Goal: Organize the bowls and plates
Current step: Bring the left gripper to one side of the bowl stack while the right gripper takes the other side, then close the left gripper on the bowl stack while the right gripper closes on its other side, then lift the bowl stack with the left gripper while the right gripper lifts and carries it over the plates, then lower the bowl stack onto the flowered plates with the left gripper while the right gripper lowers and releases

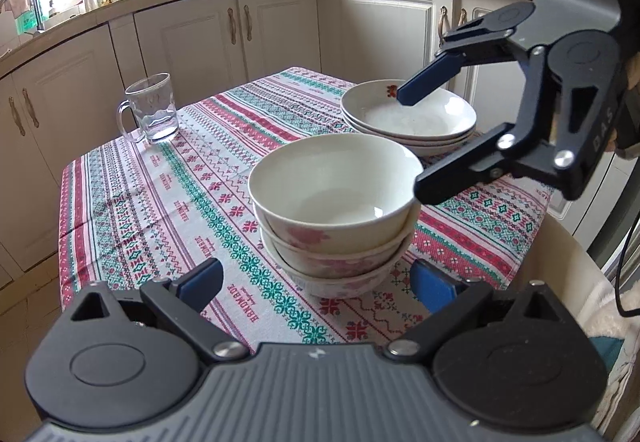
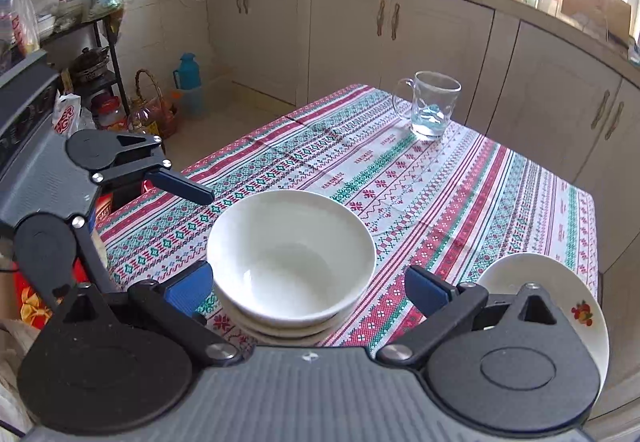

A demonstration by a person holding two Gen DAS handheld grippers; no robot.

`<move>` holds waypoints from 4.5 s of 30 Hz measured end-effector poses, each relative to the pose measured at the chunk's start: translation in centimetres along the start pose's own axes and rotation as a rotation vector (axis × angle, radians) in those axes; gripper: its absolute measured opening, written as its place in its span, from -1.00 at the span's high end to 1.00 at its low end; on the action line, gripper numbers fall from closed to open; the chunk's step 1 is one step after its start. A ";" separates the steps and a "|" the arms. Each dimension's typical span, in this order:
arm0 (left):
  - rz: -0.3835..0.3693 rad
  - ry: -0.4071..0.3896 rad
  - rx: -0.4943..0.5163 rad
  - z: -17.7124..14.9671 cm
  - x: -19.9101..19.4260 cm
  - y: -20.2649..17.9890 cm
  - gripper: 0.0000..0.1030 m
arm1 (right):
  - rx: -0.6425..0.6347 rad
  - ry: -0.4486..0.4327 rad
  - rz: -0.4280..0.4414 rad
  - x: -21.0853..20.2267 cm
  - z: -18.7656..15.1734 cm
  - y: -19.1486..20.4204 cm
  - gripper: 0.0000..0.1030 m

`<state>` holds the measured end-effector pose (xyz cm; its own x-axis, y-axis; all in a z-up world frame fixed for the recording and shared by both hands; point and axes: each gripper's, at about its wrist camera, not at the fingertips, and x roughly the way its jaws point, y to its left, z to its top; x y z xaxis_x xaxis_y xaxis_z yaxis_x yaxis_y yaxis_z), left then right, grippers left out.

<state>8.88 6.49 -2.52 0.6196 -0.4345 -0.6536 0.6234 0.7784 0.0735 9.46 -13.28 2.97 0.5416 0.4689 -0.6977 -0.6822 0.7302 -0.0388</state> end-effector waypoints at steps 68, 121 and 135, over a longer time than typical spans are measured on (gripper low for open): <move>-0.520 0.060 0.317 1.7 7.9 5.5 -0.71 | -0.296 0.176 0.279 7.9 -1.9 -1.7 -0.78; -0.571 -0.030 0.483 16.9 18.5 -3.4 -0.70 | -0.259 0.182 0.054 -1.5 -3.5 -16.6 -0.77; -0.589 0.011 0.474 17.9 22.0 -3.9 -0.69 | -0.203 0.194 0.067 0.0 -5.3 -20.0 -0.77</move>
<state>28.60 -14.18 -3.71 0.1168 -0.7118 -0.6926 0.9900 0.1392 0.0239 20.46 -30.52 -0.07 0.4010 0.3949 -0.8266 -0.8084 0.5769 -0.1165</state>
